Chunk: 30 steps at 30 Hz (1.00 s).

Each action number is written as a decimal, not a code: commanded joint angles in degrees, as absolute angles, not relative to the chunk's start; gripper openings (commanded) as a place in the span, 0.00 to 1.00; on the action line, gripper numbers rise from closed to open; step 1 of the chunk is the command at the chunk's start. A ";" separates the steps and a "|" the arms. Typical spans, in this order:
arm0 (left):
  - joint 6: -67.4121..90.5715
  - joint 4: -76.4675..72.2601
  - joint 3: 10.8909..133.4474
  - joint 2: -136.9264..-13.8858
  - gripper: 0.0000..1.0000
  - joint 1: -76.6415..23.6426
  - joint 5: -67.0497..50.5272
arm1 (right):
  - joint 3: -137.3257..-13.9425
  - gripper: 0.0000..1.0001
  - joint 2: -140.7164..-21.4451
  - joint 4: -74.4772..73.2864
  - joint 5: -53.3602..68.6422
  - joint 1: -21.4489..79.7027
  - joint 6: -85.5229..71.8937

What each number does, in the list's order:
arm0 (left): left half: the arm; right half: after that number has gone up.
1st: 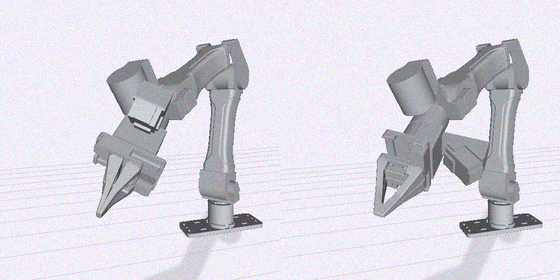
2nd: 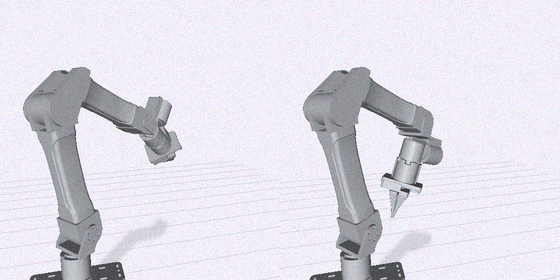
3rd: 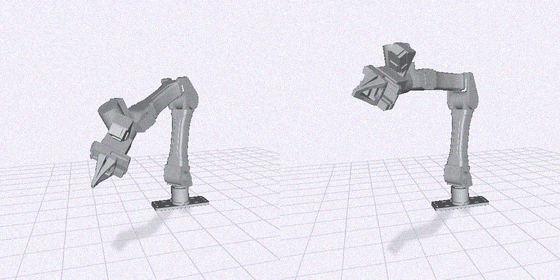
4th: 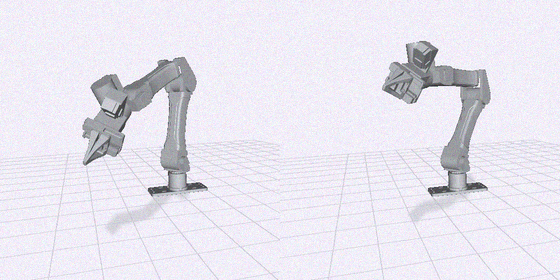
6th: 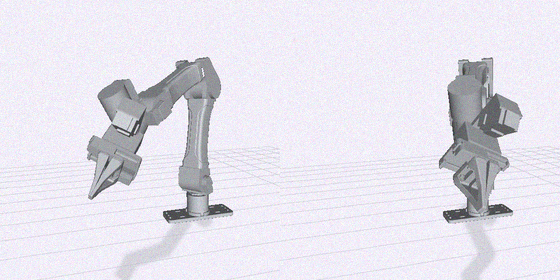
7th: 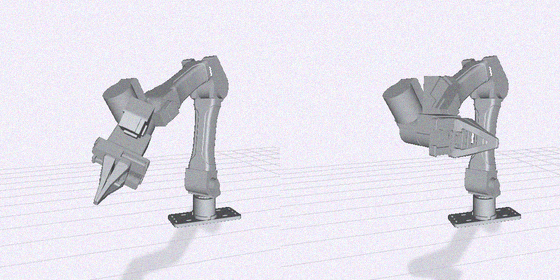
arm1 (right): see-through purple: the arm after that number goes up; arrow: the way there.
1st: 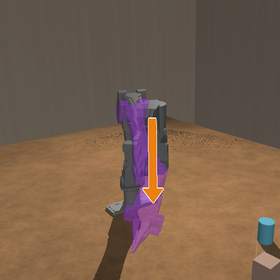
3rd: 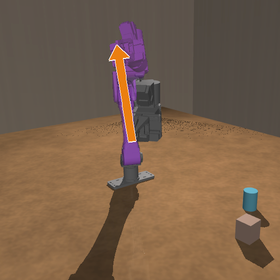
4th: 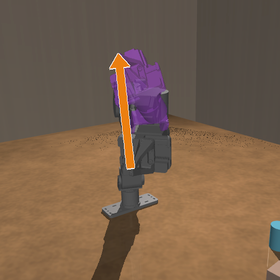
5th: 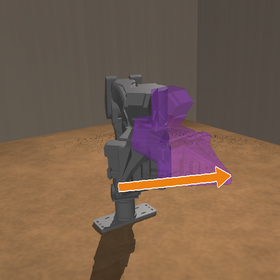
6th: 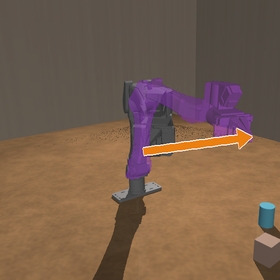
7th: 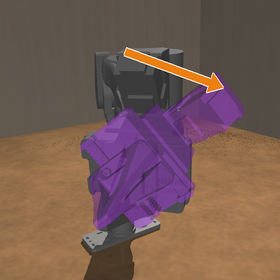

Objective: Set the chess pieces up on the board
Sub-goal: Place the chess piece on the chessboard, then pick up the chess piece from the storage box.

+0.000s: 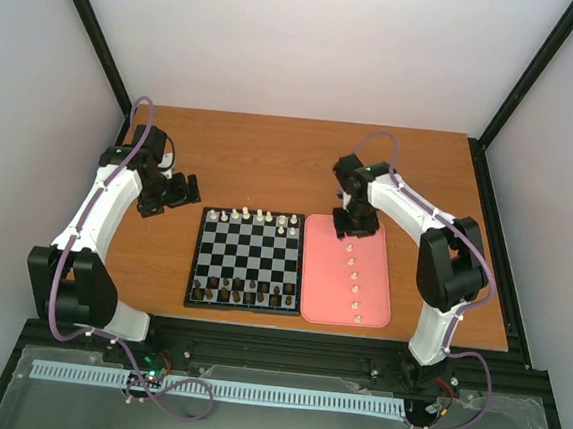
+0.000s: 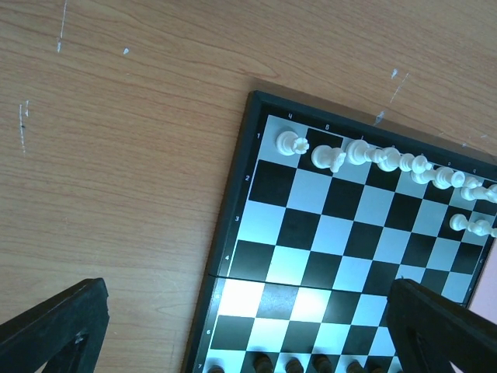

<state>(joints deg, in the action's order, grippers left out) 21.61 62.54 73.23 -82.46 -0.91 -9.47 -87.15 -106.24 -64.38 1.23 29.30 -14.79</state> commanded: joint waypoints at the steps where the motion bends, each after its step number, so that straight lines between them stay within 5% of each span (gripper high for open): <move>1: 21.25 62.08 75.44 -83.36 1.00 -0.97 -9.77 | -80.07 0.48 -105.42 -60.09 1.44 26.51 -13.93; 10: 21.06 62.06 75.39 -83.75 1.00 -0.97 -9.01 | -76.36 0.45 -108.87 -56.49 1.95 25.94 -12.03; 30: 20.86 61.83 75.04 -83.95 1.00 -0.94 -9.53 | -79.14 0.23 -112.52 -56.38 -0.27 25.53 -11.77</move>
